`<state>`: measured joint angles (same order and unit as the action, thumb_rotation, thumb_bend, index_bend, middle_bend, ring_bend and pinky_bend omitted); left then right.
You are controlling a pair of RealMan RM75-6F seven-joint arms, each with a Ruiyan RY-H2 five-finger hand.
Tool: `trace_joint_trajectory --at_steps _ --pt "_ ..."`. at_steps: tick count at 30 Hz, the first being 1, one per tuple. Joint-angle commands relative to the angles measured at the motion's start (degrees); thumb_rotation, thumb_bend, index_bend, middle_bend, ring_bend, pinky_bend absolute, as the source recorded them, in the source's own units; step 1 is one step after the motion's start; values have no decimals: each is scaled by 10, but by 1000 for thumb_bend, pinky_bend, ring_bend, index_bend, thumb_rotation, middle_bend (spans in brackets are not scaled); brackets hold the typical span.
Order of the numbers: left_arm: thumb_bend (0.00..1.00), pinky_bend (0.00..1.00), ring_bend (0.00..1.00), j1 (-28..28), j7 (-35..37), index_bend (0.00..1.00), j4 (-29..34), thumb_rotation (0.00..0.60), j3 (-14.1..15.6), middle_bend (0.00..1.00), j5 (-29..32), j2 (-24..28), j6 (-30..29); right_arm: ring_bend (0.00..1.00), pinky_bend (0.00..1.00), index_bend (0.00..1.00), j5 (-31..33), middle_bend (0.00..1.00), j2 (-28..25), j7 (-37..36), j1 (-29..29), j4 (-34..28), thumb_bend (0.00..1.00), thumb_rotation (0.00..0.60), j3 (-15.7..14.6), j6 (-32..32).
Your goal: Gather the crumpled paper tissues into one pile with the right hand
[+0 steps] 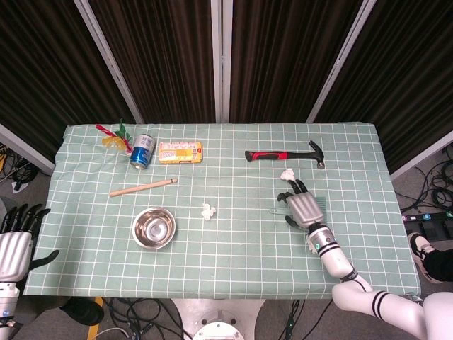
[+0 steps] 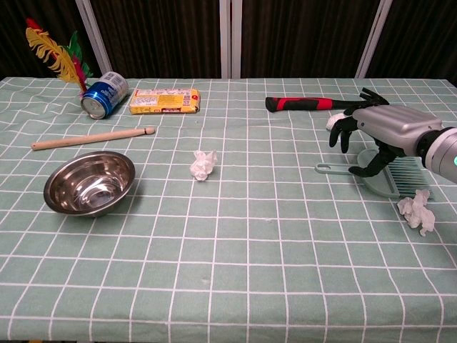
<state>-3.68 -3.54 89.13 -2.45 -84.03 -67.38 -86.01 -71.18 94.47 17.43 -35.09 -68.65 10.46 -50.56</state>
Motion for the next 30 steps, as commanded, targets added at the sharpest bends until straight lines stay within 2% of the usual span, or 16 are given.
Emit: trace_joint_trajectory --at_steps 1,15,24,30 --pt "0 57 42 -1 2 162 -3 600 0 101 0 -2 2 28 9 357 4 406 13 17 -8 14 219 600 -5 0" --pt "0 57 42 -1 17 162 -18 600 1 101 5 -9 11 77 9 438 7 476 55 55 -16 68 242 600 -22 -15" --pt "0 57 42 0 26 162 -26 600 1 101 6 -13 12 113 10 479 8 513 62 69 -18 77 262 600 -29 -16" --pt "0 58 41 2 28 162 -28 600 2 101 6 -14 10 195 100 538 -11 570 38 40 -17 54 356 600 -25 -33"
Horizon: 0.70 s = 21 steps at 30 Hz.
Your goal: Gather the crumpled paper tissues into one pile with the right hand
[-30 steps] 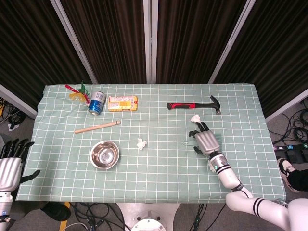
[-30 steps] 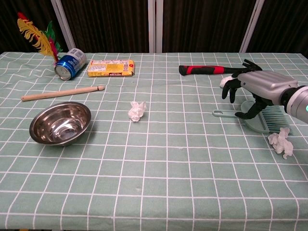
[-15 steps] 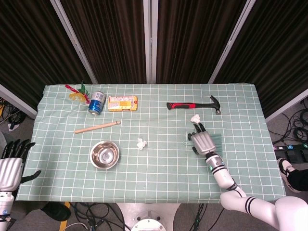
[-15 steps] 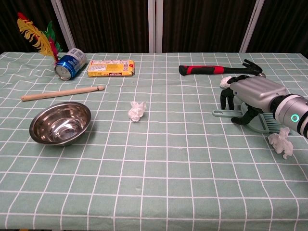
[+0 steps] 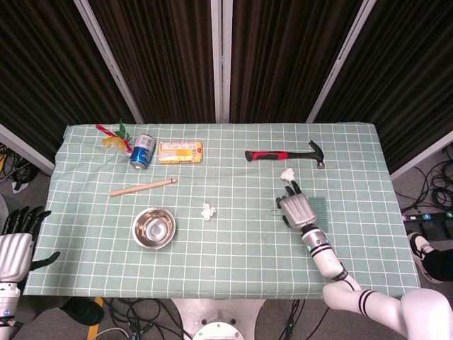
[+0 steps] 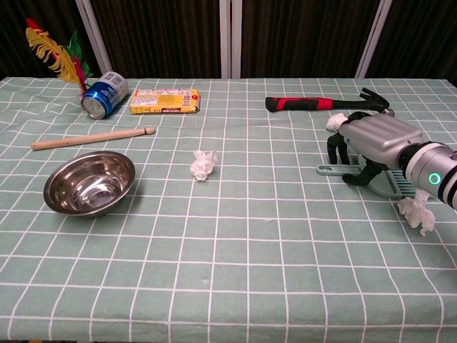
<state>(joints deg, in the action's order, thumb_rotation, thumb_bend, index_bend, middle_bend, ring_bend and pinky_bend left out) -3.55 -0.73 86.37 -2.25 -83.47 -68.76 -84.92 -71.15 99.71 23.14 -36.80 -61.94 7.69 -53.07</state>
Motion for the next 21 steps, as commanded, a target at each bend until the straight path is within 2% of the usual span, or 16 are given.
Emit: trace_joint_trajectory --at_steps 1,5,10,15,21 --pt "0 58 41 1 0 162 0 600 0 101 0 0 -1 207 127 547 -17 579 -24 -27 -1 -20 383 600 2 -8" --pt "0 57 42 3 -1 162 2 600 1 101 2 2 -2 226 216 550 -43 587 -79 -85 -6 -55 424 600 7 -7" --pt "0 57 42 2 -14 162 12 600 0 101 2 7 -2 227 263 550 -75 586 -133 -218 -22 -61 433 600 23 8" --pt "0 57 42 4 -33 162 30 600 0 101 4 15 -5 241 317 551 -131 586 -128 -367 -68 19 464 600 25 27" --pt "0 58 41 8 -57 162 57 600 -1 101 13 28 -7 274 403 563 -188 601 -72 -512 -126 168 544 600 5 33"
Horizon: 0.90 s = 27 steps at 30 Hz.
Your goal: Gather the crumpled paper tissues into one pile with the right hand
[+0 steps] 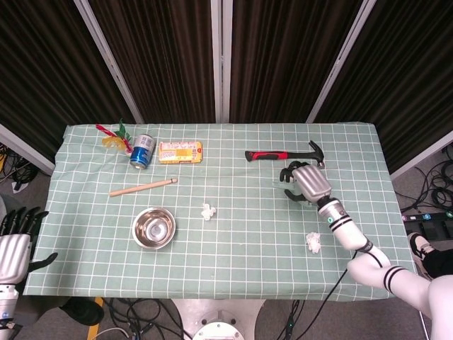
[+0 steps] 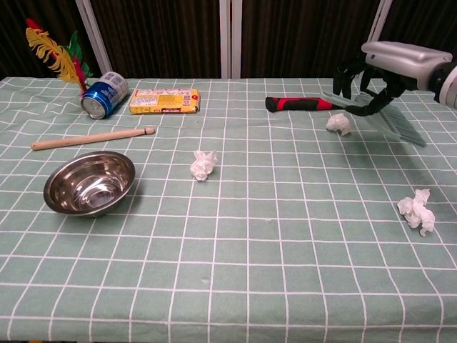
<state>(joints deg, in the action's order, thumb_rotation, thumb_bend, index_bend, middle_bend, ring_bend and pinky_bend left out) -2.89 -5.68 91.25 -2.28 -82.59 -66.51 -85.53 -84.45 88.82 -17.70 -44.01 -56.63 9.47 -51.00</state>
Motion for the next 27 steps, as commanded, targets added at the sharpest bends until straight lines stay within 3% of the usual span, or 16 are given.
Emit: trace_joint_trajectory --at_steps 1,9,15,20,27 --pt "0 58 41 2 -11 162 12 600 0 101 6 7 0 275 406 564 -63 601 47 -120 -61 137 547 600 -18 13" --pt "0 58 42 3 -37 162 37 600 -1 101 14 15 2 277 407 564 -104 602 135 -271 -109 309 598 600 -68 32" --pt "0 57 42 1 -46 162 47 600 -2 101 23 20 8 298 421 564 -118 602 185 -357 -119 385 624 600 -94 23" --pt "0 58 42 -1 -48 162 50 600 -4 101 24 22 11 298 423 563 -120 602 203 -435 -115 394 627 600 -105 -4" --pt "0 58 41 -3 -44 162 44 600 -3 101 20 19 12 298 422 564 -127 603 210 -522 -107 355 628 600 -115 -73"
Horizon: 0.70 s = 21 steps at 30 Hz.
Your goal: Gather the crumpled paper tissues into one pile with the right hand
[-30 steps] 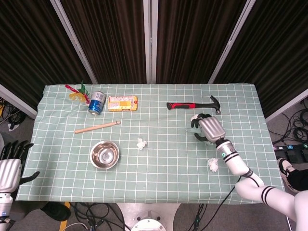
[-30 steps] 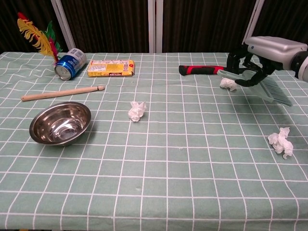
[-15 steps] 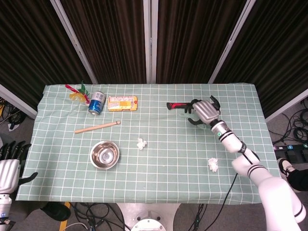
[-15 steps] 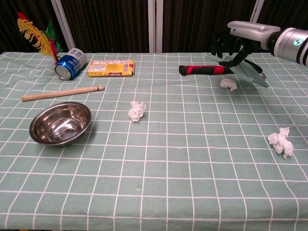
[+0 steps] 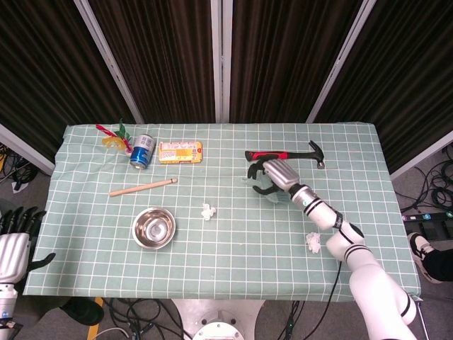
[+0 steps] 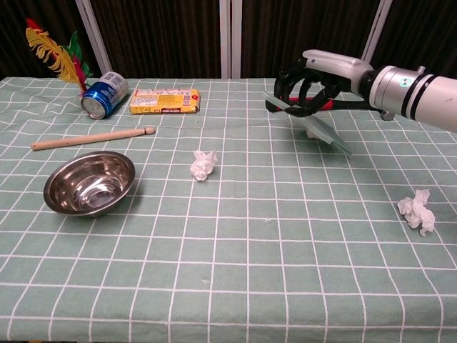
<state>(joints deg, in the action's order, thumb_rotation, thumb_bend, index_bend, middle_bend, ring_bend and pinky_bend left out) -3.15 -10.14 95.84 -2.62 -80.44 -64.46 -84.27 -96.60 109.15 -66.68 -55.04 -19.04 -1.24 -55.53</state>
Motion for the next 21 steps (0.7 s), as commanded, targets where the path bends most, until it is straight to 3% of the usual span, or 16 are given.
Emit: trace_joint_trajectory --at_steps 1,21 --pt "0 58 41 0 2 162 -3 600 1 101 -3 -2 -1 298 421 564 -6 603 10 -37 1 -28 628 600 -9 -32" --pt "0 57 42 6 16 162 -10 600 5 101 -9 -5 -8 298 419 564 22 604 105 -47 -56 -64 628 600 35 -63"
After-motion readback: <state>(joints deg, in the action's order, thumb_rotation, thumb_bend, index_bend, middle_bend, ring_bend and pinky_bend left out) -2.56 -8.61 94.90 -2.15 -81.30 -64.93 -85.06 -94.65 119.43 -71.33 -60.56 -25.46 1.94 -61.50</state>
